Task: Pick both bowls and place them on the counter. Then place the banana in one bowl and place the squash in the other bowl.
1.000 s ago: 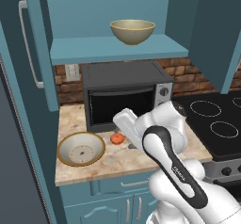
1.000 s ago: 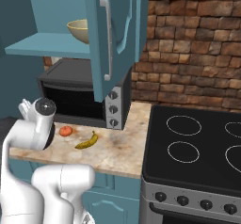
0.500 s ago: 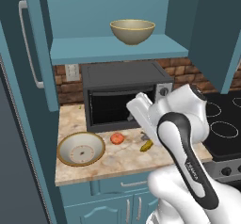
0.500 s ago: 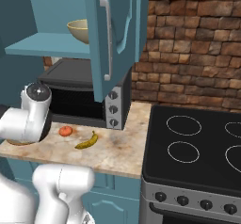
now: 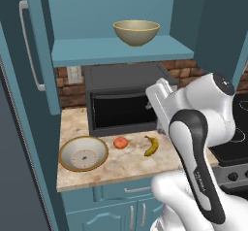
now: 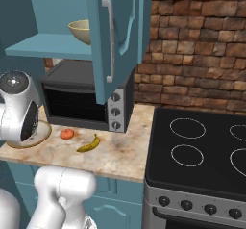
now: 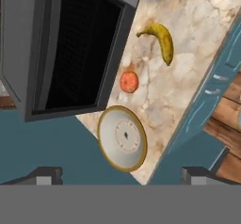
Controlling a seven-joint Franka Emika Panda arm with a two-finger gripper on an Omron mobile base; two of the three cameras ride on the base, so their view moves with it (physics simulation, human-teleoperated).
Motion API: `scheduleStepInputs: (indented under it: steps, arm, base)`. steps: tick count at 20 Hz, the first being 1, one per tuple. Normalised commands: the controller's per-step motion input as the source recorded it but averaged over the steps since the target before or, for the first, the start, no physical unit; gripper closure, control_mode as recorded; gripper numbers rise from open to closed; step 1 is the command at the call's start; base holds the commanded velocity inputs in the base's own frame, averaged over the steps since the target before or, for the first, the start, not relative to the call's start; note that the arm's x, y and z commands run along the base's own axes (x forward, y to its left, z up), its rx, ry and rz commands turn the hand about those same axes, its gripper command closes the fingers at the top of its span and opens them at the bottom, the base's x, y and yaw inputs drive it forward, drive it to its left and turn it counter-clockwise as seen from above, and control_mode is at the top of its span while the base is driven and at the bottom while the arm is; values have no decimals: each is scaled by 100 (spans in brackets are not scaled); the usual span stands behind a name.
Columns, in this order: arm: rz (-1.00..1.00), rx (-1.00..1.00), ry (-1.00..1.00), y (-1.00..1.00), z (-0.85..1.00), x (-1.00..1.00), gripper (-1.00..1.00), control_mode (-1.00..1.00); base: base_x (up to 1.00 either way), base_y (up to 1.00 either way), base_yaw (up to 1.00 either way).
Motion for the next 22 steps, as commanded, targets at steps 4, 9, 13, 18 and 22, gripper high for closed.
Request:
scheduleStepInputs:
  steps: [4,9,13,18,22]
  arm:
    - [-9,0,-14,-27,68,-15,-100,-100]
    - [-8,0,-17,-25,63,-11,-100,-100]
    - [-9,-3,-19,-26,52,5,-100,-100]
    - [-8,0,-7,-23,43,34,-100,-100]
    - [-3,0,-1,-21,38,54,-100,-100]
  base:
    - [0,0,0]
    - [0,0,0]
    - [0,0,0]
    - [0,0,0]
    - [0,0,0]
